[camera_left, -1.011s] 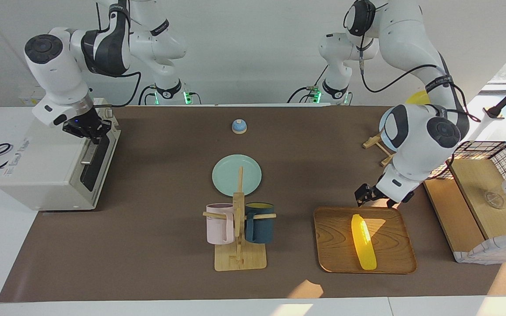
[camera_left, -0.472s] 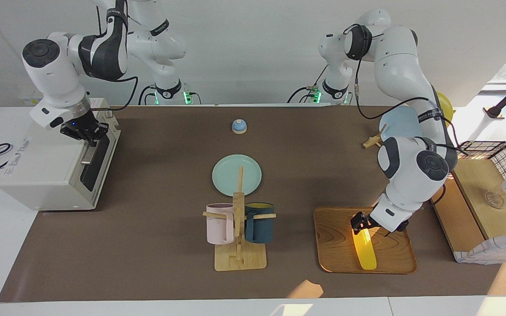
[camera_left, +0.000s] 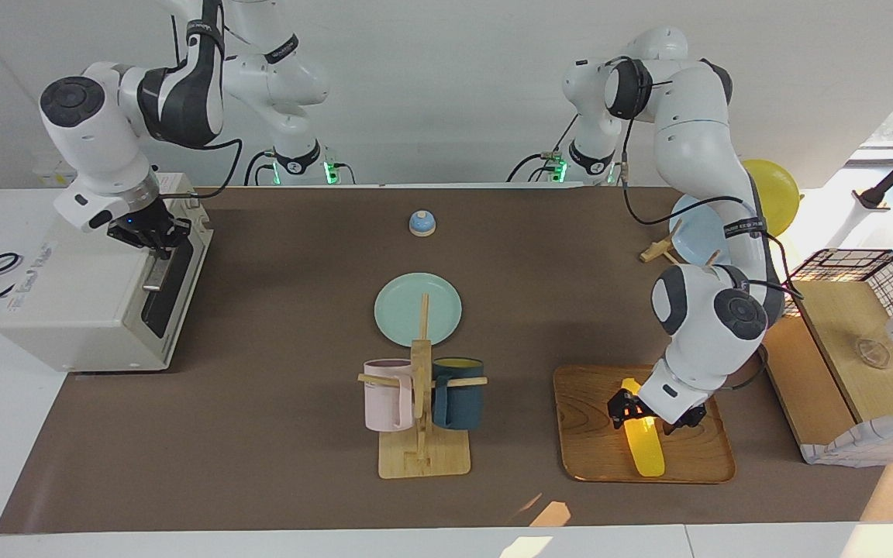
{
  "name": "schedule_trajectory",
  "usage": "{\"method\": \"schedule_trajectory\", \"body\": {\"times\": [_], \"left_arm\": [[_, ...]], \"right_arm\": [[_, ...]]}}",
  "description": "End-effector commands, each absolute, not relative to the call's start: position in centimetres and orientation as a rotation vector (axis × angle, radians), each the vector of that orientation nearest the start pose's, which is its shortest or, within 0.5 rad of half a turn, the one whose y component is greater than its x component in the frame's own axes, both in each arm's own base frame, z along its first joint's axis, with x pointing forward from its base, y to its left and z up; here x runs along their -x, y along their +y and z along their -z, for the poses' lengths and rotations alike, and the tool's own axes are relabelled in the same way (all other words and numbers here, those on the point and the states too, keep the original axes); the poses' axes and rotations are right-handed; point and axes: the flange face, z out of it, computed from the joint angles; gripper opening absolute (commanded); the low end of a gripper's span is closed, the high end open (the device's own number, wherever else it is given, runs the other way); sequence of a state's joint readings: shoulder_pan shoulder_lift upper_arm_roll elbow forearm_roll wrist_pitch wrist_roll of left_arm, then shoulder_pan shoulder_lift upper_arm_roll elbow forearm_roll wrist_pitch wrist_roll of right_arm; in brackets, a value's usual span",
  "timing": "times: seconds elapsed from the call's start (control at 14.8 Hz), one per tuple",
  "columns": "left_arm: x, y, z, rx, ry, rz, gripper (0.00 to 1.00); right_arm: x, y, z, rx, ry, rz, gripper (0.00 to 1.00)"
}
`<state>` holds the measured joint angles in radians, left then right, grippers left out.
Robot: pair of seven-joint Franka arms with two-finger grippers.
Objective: Put corn in oven
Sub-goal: 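Reach the left gripper to the yellow corn on the wooden tray, then grasp the corn with the left gripper while the right gripper opens the oven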
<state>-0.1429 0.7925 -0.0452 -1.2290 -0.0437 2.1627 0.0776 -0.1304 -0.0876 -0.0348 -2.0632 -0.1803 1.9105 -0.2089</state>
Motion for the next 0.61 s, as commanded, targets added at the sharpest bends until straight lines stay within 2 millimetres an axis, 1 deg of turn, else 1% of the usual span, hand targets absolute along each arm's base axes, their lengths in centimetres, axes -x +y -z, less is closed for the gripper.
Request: {"method": "schedule_trajectory", "body": {"times": [0.0, 0.07, 0.13, 0.2, 0.34, 0.4, 0.47, 0.54], "left_arm": [[-76.1, -13.6, -30.8, 3.158, 0.424, 0.243, 1.00], [-76.0, -13.6, -30.9, 3.151, 0.433, 0.242, 0.95], [-76.0, -13.6, -30.8, 3.138, 0.442, 0.238, 0.84], [-76.0, -13.6, -30.9, 3.123, 0.455, 0.242, 0.72], [-75.9, -13.6, -30.9, 3.119, 0.458, 0.228, 0.43], [-75.9, -13.6, -30.9, 3.122, 0.456, 0.218, 0.24], [-75.8, -13.6, -30.8, 3.125, 0.457, 0.204, 0.01], [-75.8, -13.7, -30.9, 3.129, 0.454, 0.204, 0.00]], "right_arm": [[-50.4, -8.0, -44.1, 3.255, -0.161, -0.119, 0.00], [-50.9, -6.7, -43.5, 3.243, -0.174, -0.105, 0.00], [-51.6, -4.7, -42.5, 3.240, -0.183, -0.093, 0.00], [-51.9, -3.8, -41.7, 3.242, -0.149, -0.093, 0.00], [-52.2, -3.4, -40.1, 3.242, -0.126, -0.092, 0.00], [-52.6, -3.4, -39.1, 3.241, -0.129, -0.077, 0.00], [-52.9, -3.3, -38.1, 3.237, -0.130, -0.082, 0.00], [-53.1, -3.3, -37.1, 3.231, -0.126, -0.071, 0.00]]}}
